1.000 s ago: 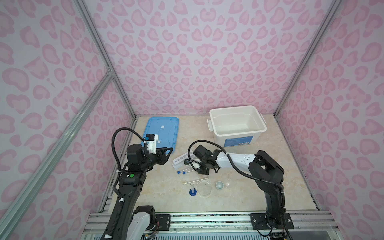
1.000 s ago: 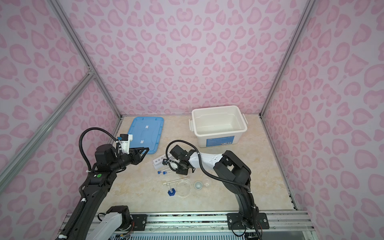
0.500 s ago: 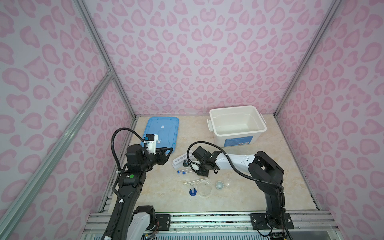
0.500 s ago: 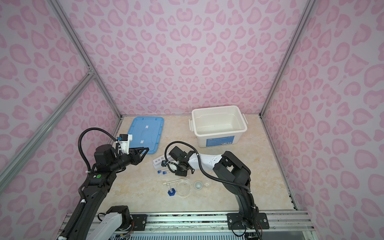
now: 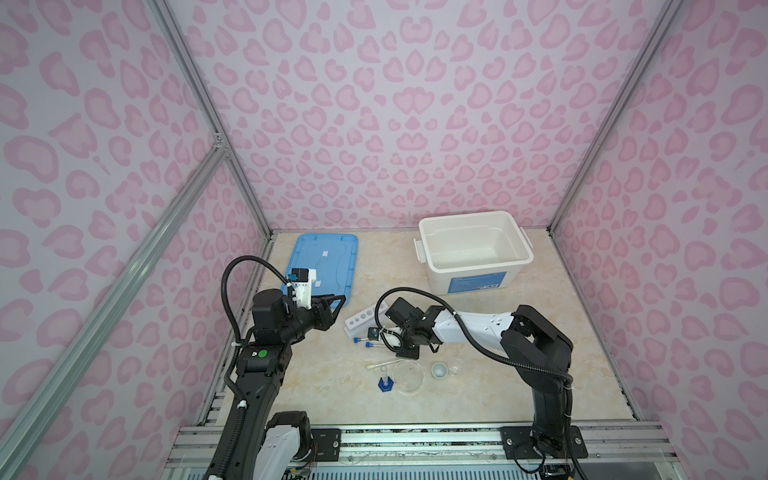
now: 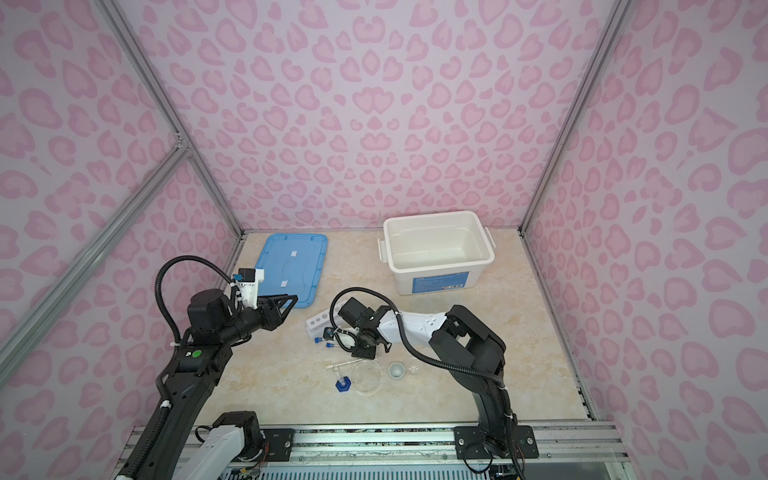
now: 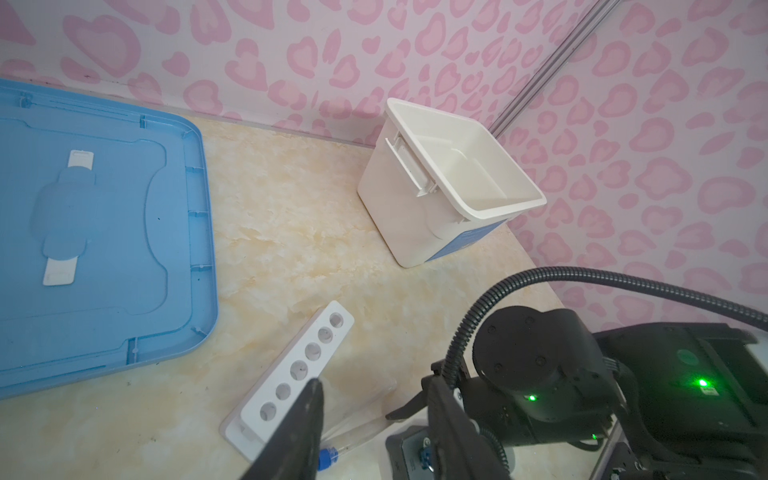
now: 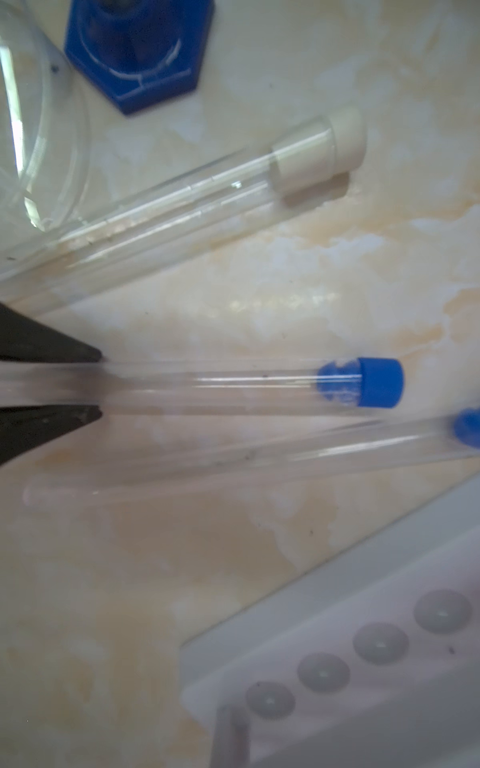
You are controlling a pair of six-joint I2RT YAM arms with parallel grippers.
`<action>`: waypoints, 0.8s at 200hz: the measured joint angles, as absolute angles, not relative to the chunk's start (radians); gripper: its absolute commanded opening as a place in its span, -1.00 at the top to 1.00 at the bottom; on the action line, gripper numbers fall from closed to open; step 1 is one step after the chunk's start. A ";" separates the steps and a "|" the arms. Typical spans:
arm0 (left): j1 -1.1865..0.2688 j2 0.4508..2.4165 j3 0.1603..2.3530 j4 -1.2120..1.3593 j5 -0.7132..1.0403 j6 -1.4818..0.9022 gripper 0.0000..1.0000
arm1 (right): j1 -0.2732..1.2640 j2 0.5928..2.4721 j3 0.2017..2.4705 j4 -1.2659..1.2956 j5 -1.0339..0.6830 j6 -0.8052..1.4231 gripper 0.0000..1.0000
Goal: Organize the chemistry lab equipment
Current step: 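Lower the right gripper onto a blue-capped test tube and close it, then lift the blue-capped tube upright and pass it into the left gripper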
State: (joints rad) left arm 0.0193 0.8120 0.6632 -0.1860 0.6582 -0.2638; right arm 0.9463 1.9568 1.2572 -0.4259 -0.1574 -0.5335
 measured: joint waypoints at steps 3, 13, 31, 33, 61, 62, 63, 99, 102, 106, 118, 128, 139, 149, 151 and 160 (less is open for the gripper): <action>0.019 0.812 0.663 -0.186 0.658 -0.264 0.12 | 0.947 1.952 1.253 -0.426 -0.157 -0.533 0.62; 0.019 0.812 0.664 -0.186 0.659 -0.264 0.12 | 0.947 1.940 1.243 -0.441 -0.157 -0.533 0.63; 0.019 0.812 0.668 -0.187 0.662 -0.264 0.12 | 0.947 1.914 1.225 -0.454 -0.151 -0.529 0.63; 0.019 0.812 0.669 -0.187 0.664 -0.264 0.12 | 0.947 1.910 1.224 -0.455 -0.150 -0.528 0.63; 0.019 0.819 0.680 -0.187 0.686 -0.260 0.12 | 0.940 1.857 1.190 -0.427 -0.142 -0.505 0.63; 0.019 0.820 0.680 -0.187 0.688 -0.260 0.12 | 0.939 1.855 1.188 -0.425 -0.140 -0.503 0.63; 0.019 0.821 0.681 -0.187 0.690 -0.260 0.12 | 0.939 1.855 1.188 -0.425 -0.140 -0.503 0.63; 0.019 0.850 0.697 -0.189 0.743 -0.258 0.11 | 0.921 1.776 1.140 -0.356 -0.126 -0.465 0.63; 0.019 0.854 0.699 -0.189 0.747 -0.258 0.11 | 0.920 1.771 1.138 -0.353 -0.127 -0.461 0.63; 0.018 0.859 0.701 -0.189 0.755 -0.257 0.11 | 0.916 1.762 1.134 -0.344 -0.125 -0.455 0.64; 0.014 0.870 0.705 -0.189 0.775 -0.257 0.10 | 0.908 1.737 1.122 -0.314 -0.123 -0.443 0.64; 0.012 0.876 0.707 -0.190 0.789 -0.256 0.09 | 0.904 1.716 1.112 -0.288 -0.123 -0.428 0.64; 0.006 0.885 0.712 -0.193 0.803 -0.255 0.09 | 0.898 1.690 1.101 -0.264 -0.123 -0.418 0.64; -0.004 0.896 0.721 -0.202 0.813 -0.249 0.08 | 0.896 1.670 1.093 -0.239 -0.124 -0.401 0.64; -0.006 0.899 0.723 -0.205 0.815 -0.249 0.08 | 0.896 1.666 1.092 -0.234 -0.124 -0.400 0.64; -0.018 0.911 0.731 -0.213 0.822 -0.238 0.07 | 0.897 1.648 1.085 -0.212 -0.128 -0.393 0.64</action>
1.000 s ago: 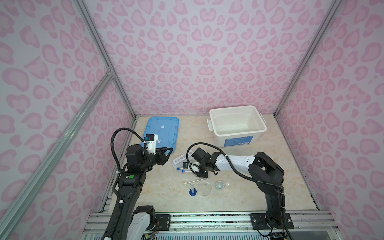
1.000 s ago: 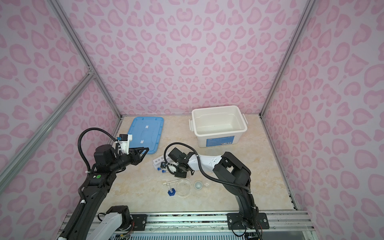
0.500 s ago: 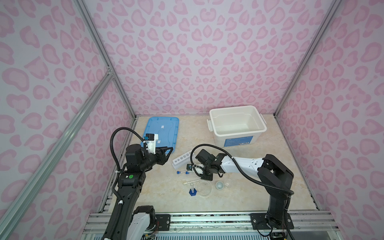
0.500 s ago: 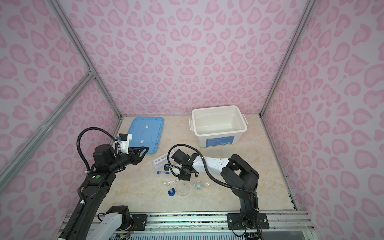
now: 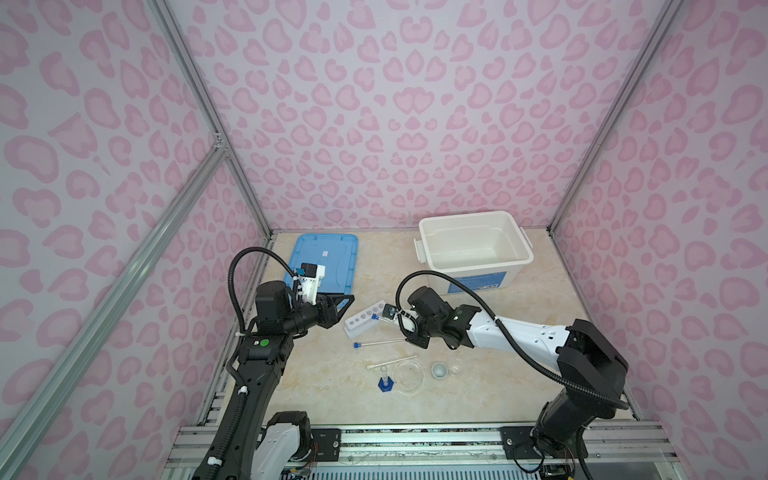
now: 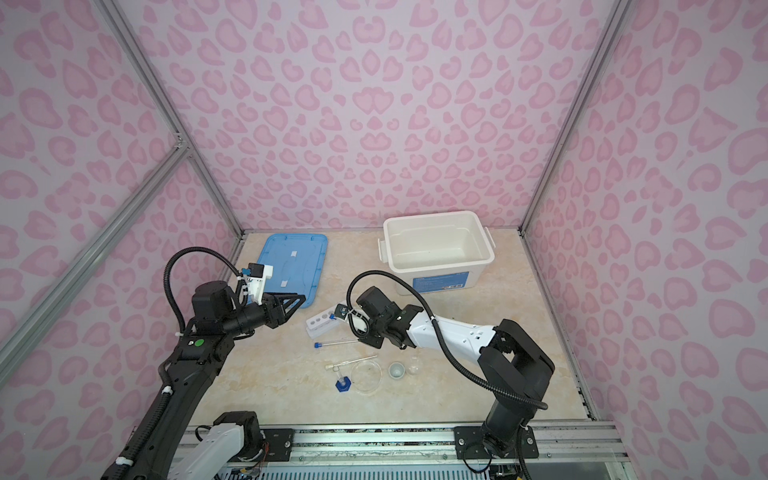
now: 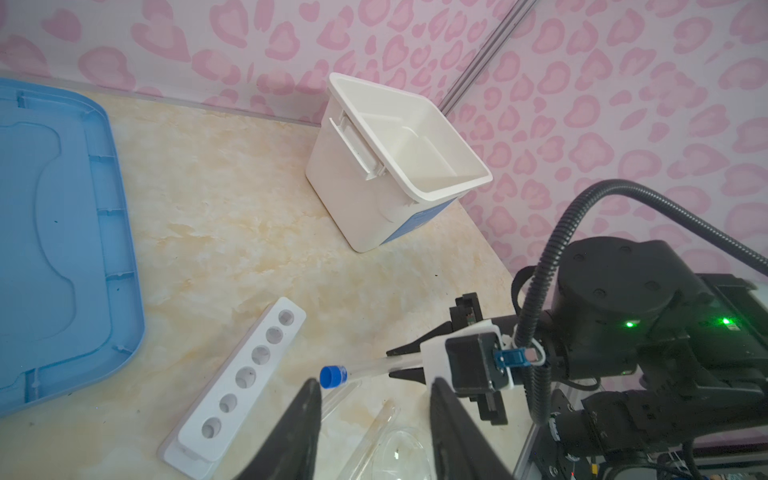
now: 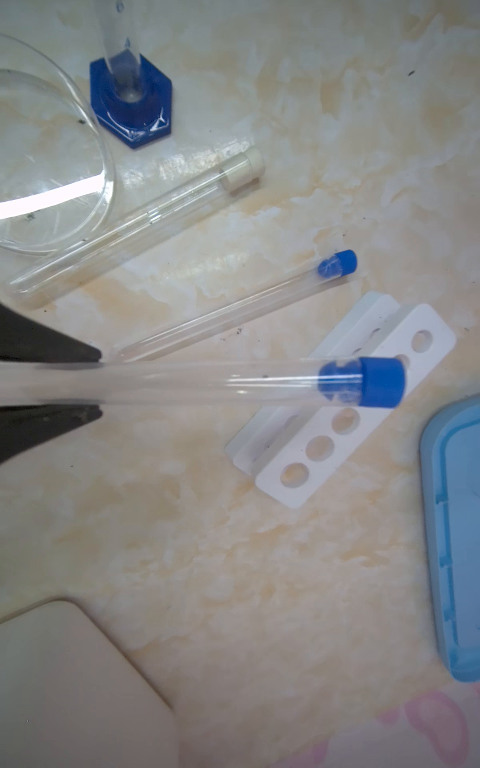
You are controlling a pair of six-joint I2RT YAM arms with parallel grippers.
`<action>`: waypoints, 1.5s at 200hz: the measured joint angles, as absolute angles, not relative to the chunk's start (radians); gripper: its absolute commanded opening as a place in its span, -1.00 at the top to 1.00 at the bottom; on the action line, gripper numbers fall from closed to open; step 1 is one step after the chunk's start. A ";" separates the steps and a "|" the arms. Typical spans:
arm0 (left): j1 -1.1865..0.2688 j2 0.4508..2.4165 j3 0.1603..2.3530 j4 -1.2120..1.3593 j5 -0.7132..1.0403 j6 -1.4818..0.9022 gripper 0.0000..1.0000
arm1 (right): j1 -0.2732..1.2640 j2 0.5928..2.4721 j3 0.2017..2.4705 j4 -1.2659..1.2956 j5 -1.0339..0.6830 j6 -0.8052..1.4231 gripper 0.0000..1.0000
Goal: Organize the chemistry lab equipment
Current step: 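Lift the blue-capped tube upright and pass it into the left gripper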
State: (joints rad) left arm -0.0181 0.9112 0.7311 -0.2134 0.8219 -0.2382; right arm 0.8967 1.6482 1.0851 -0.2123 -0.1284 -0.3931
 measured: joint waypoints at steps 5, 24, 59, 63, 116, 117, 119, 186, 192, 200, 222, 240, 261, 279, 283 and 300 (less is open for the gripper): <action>-0.025 0.919 0.735 -0.218 0.823 -0.235 0.06 | 0.897 1.637 1.081 -0.199 -0.132 -0.384 0.64; -0.050 0.945 0.743 -0.236 0.822 -0.221 0.06 | 0.897 1.603 1.068 -0.161 -0.141 -0.371 0.64; -0.083 0.997 0.777 -0.261 0.810 -0.186 0.05 | 0.899 1.542 1.037 -0.107 -0.154 -0.354 0.64; -0.086 1.004 0.783 -0.263 0.810 -0.182 0.05 | 0.899 1.535 1.032 -0.101 -0.154 -0.351 0.65; -0.133 1.082 0.862 -0.302 0.810 -0.138 0.10 | 0.906 1.467 0.968 -0.017 -0.158 -0.332 0.65; -0.134 1.083 0.863 -0.302 0.810 -0.138 0.10 | 0.906 1.466 0.968 -0.016 -0.158 -0.332 0.65; -0.136 1.085 0.866 -0.303 0.811 -0.137 0.10 | 0.907 1.465 0.967 -0.013 -0.158 -0.332 0.66; -0.198 1.139 0.899 -0.356 0.837 -0.101 0.13 | 0.910 1.455 0.952 0.043 -0.157 -0.324 0.66; -0.200 1.140 0.900 -0.360 0.837 -0.101 0.13 | 0.911 1.455 0.952 0.042 -0.157 -0.324 0.66; -0.204 1.142 0.903 -0.366 0.836 -0.097 0.14 | 0.913 1.455 0.951 0.043 -0.157 -0.324 0.66; -0.213 1.146 0.914 -0.375 0.832 -0.085 0.17 | 0.916 1.453 0.947 0.049 -0.153 -0.324 0.66; -0.213 1.147 0.918 -0.384 0.828 -0.079 0.23 | 0.921 1.452 0.944 0.054 -0.150 -0.324 0.66; -0.214 1.147 0.920 -0.394 0.820 -0.077 0.25 | 0.923 1.452 0.942 0.058 -0.149 -0.324 0.67; -0.216 1.147 0.920 -0.395 0.814 -0.075 0.36 | 0.924 1.453 0.942 0.060 -0.146 -0.325 0.67; -0.216 1.147 0.920 -0.396 0.812 -0.074 0.36 | 0.924 1.453 0.942 0.062 -0.145 -0.325 0.67; -0.217 1.147 0.920 -0.397 0.809 -0.071 0.40 | 0.925 1.452 0.939 0.068 -0.138 -0.325 0.67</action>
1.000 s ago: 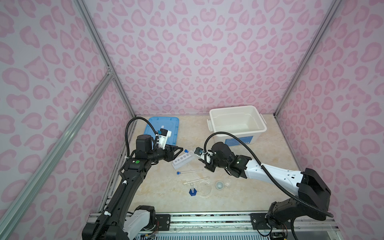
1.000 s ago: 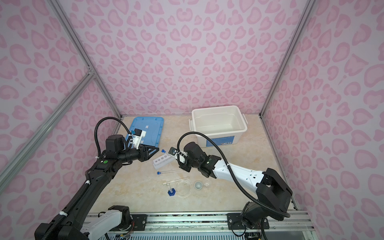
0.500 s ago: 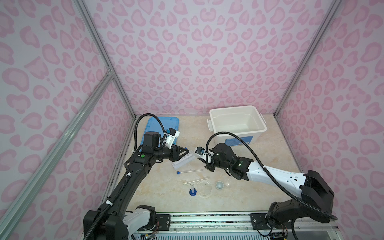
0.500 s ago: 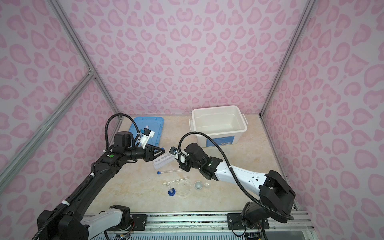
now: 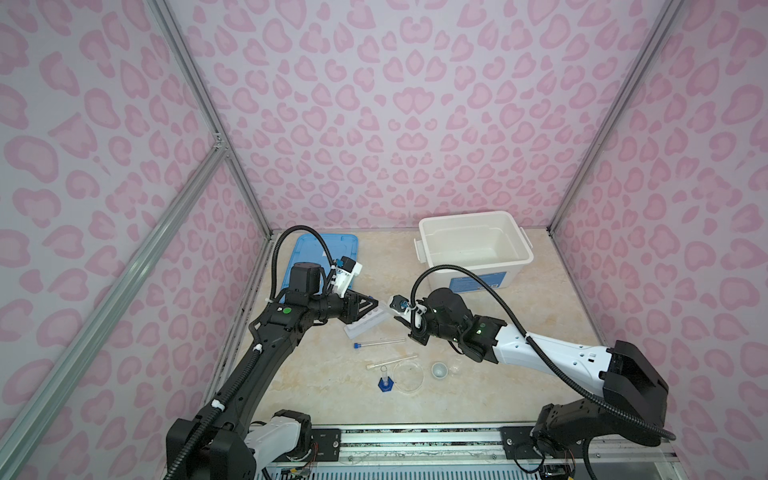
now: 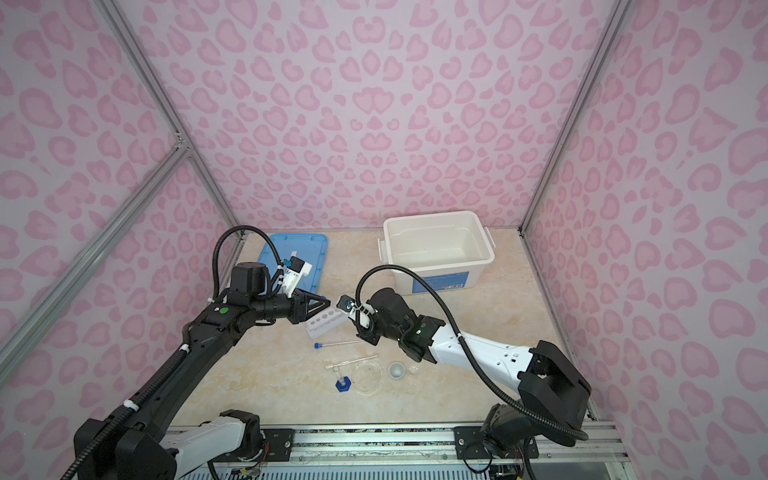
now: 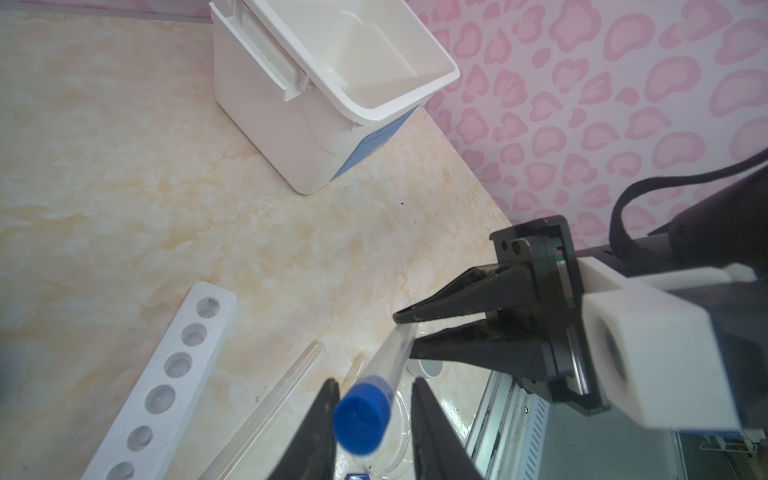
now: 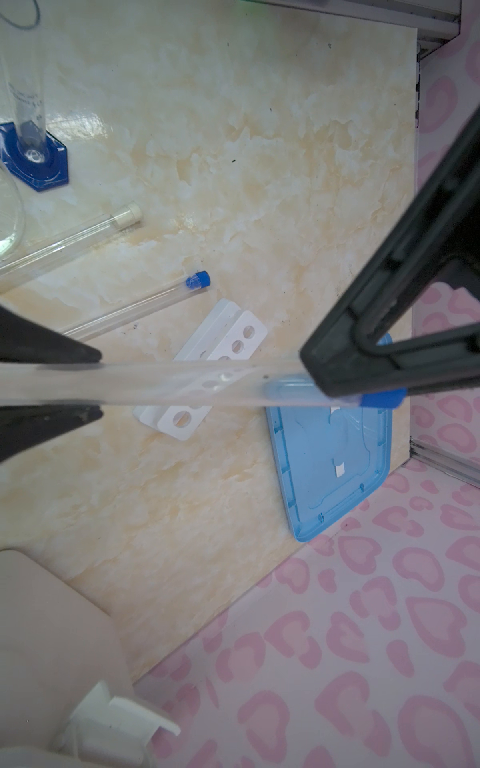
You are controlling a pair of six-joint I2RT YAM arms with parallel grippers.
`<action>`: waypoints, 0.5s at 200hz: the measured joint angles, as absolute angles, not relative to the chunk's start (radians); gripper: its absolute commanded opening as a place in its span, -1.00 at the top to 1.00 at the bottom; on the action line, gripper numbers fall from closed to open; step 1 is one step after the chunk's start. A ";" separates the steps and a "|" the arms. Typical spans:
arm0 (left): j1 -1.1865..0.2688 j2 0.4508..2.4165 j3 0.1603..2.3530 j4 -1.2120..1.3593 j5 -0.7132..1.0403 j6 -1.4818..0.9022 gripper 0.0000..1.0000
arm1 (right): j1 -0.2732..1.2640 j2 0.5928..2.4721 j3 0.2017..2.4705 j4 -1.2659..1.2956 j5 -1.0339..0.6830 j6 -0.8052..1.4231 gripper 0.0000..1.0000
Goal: Organize the chemistry lab equipment
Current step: 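Lift the blue-capped tube upright and pass it into the left gripper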
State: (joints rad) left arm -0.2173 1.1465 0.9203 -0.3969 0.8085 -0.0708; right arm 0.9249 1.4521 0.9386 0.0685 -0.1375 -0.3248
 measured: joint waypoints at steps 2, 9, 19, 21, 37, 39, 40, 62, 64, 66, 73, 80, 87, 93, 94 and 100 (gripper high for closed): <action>-0.217 1.147 0.920 -0.397 0.808 -0.071 0.41 | 0.925 1.452 0.939 0.069 -0.136 -0.324 0.67; -0.217 1.146 0.920 -0.397 0.807 -0.071 0.43 | 0.926 1.452 0.939 0.070 -0.134 -0.324 0.67; -0.218 1.146 0.921 -0.397 0.805 -0.068 0.45 | 0.927 1.452 0.939 0.076 -0.133 -0.324 0.67; -0.218 1.146 0.921 -0.398 0.805 -0.068 0.45 | 0.927 1.452 0.939 0.077 -0.133 -0.324 0.67; -0.218 1.144 0.926 -0.398 0.802 -0.068 0.45 | 0.928 1.452 0.938 0.086 -0.131 -0.321 0.67; -0.218 1.143 0.926 -0.398 0.802 -0.068 0.45 | 0.928 1.452 0.938 0.086 -0.131 -0.321 0.67; -0.218 1.143 0.926 -0.398 0.801 -0.068 0.45 | 0.928 1.452 0.937 0.087 -0.131 -0.321 0.67; -0.219 1.139 0.928 -0.398 0.795 -0.068 0.45 | 0.931 1.453 0.937 0.087 -0.131 -0.321 0.67; -0.219 1.139 0.928 -0.398 0.794 -0.068 0.46 | 0.931 1.453 0.937 0.087 -0.131 -0.321 0.67; -0.219 1.138 0.928 -0.398 0.793 -0.068 0.45 | 0.932 1.453 0.937 0.087 -0.131 -0.321 0.67; -0.219 1.135 0.928 -0.398 0.792 -0.068 0.46 | 0.934 1.453 0.937 0.087 -0.131 -0.321 0.67; -0.220 1.132 0.928 -0.398 0.792 -0.068 0.46 | 0.936 1.453 0.937 0.088 -0.131 -0.321 0.67; -0.220 1.129 0.928 -0.398 0.792 -0.068 0.47 | 0.937 1.453 0.937 0.088 -0.131 -0.321 0.67; -0.221 1.127 0.928 -0.398 0.792 -0.068 0.47 | 0.939 1.453 0.937 0.089 -0.131 -0.320 0.67; -0.221 1.127 0.928 -0.398 0.793 -0.068 0.48 | 0.939 1.453 0.937 0.090 -0.131 -0.320 0.67; -0.221 1.126 0.929 -0.398 0.793 -0.068 0.49 | 0.941 1.453 0.937 0.091 -0.131 -0.318 0.67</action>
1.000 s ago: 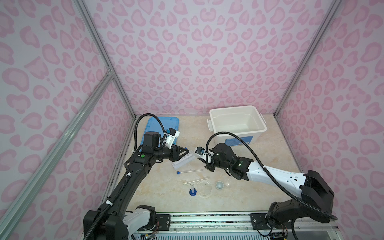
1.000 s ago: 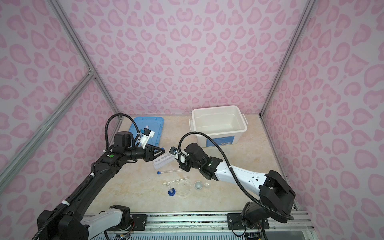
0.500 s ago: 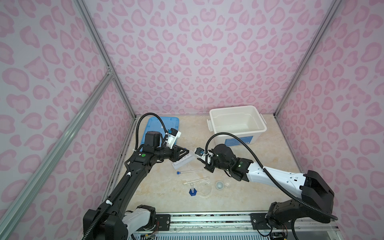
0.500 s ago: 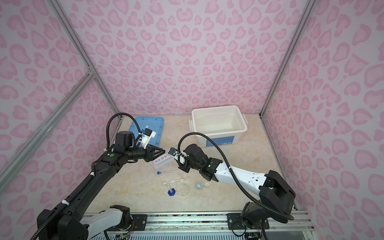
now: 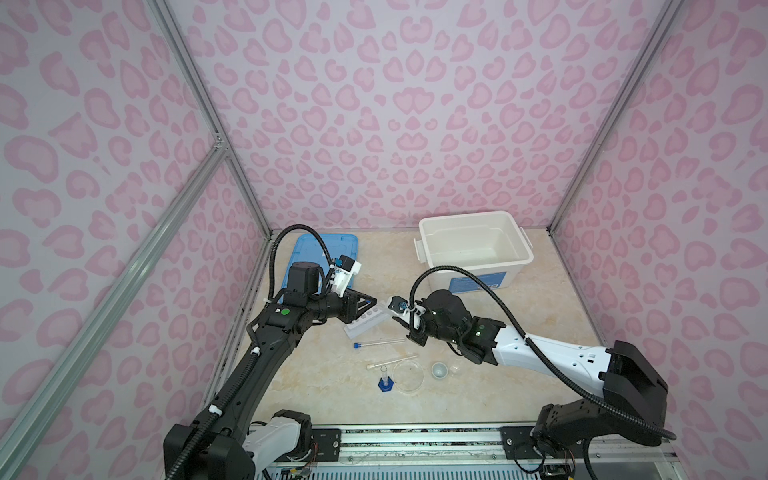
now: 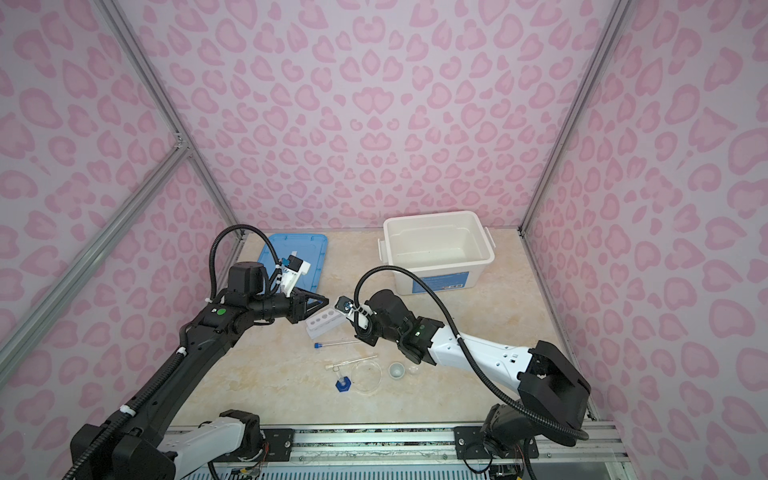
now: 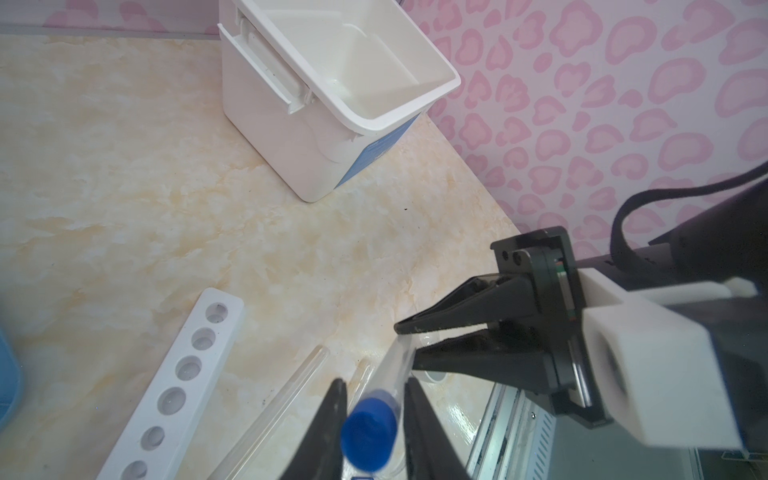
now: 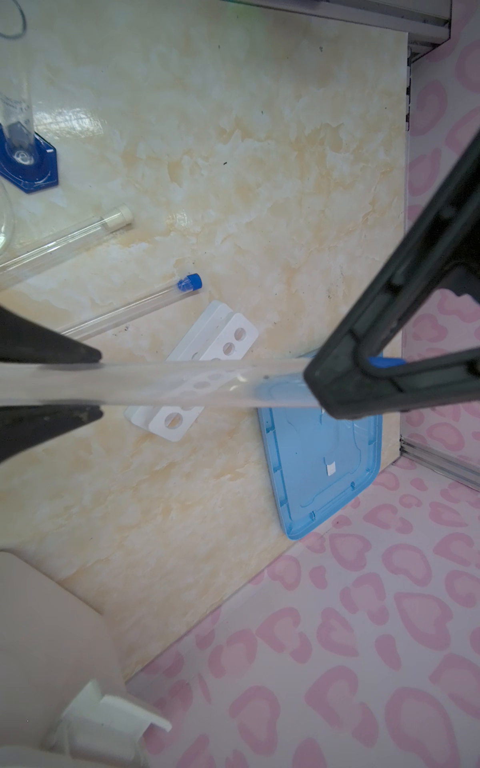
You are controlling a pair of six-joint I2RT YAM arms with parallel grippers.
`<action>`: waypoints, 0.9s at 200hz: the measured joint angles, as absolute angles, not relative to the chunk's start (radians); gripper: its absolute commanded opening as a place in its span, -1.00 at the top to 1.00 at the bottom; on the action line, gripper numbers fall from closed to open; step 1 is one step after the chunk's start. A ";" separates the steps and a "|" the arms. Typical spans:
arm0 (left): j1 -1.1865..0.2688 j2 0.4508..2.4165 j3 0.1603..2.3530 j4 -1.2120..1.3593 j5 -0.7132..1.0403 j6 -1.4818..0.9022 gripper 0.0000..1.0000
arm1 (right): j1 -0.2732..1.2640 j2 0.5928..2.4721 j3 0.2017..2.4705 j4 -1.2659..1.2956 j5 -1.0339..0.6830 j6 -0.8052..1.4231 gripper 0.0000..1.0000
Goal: Organize the chemistry lab equipment
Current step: 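Lift the blue-capped tube upright and pass it into the left gripper, then carry the tube with the left gripper over the rack while the right gripper withdraws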
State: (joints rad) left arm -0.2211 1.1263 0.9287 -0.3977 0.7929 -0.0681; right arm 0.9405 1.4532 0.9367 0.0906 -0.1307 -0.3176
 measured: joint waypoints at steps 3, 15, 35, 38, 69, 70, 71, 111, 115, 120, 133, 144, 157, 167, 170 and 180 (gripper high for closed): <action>-0.221 1.126 0.929 -0.398 0.793 -0.068 0.49 | 0.941 1.453 0.937 0.091 -0.130 -0.318 0.67; -0.221 1.126 0.930 -0.397 0.794 -0.068 0.52 | 0.941 1.454 0.937 0.093 -0.130 -0.317 0.67; -0.221 1.126 0.932 -0.395 0.804 -0.068 0.54 | 0.941 1.457 0.937 0.100 -0.127 -0.318 0.67; -0.221 1.126 0.932 -0.395 0.805 -0.068 0.55 | 0.941 1.457 0.937 0.101 -0.127 -0.318 0.67; -0.222 1.126 0.937 -0.395 0.815 -0.068 0.59 | 0.941 1.461 0.936 0.110 -0.123 -0.317 0.66; -0.222 1.126 0.937 -0.395 0.815 -0.068 0.59 | 0.941 1.461 0.936 0.110 -0.123 -0.317 0.65; -0.222 1.126 0.937 -0.395 0.815 -0.068 0.59 | 0.941 1.461 0.936 0.111 -0.123 -0.317 0.65; -0.222 1.127 0.945 -0.396 0.822 -0.068 0.58 | 0.942 1.465 0.933 0.132 -0.109 -0.314 0.59; -0.222 1.127 0.947 -0.398 0.822 -0.068 0.58 | 0.942 1.465 0.933 0.134 -0.109 -0.314 0.58; -0.222 1.128 0.947 -0.398 0.822 -0.068 0.58 | 0.942 1.465 0.933 0.137 -0.108 -0.314 0.57; -0.222 1.129 0.948 -0.399 0.822 -0.064 0.59 | 0.942 1.466 0.933 0.142 -0.105 -0.314 0.51; -0.222 1.129 0.949 -0.403 0.822 -0.060 0.60 | 0.942 1.466 0.933 0.147 -0.105 -0.314 0.46; -0.222 1.129 0.952 -0.411 0.818 -0.058 0.61 | 0.942 1.466 0.932 0.156 -0.105 -0.313 0.38; -0.222 1.129 0.954 -0.418 0.813 -0.053 0.62 | 0.942 1.466 0.928 0.166 -0.103 -0.307 0.33; -0.222 1.129 0.954 -0.419 0.812 -0.053 0.61 | 0.942 1.466 0.927 0.167 -0.102 -0.307 0.31; -0.222 1.129 0.958 -0.426 0.805 -0.049 0.62 | 0.942 1.466 0.921 0.168 -0.097 -0.307 0.26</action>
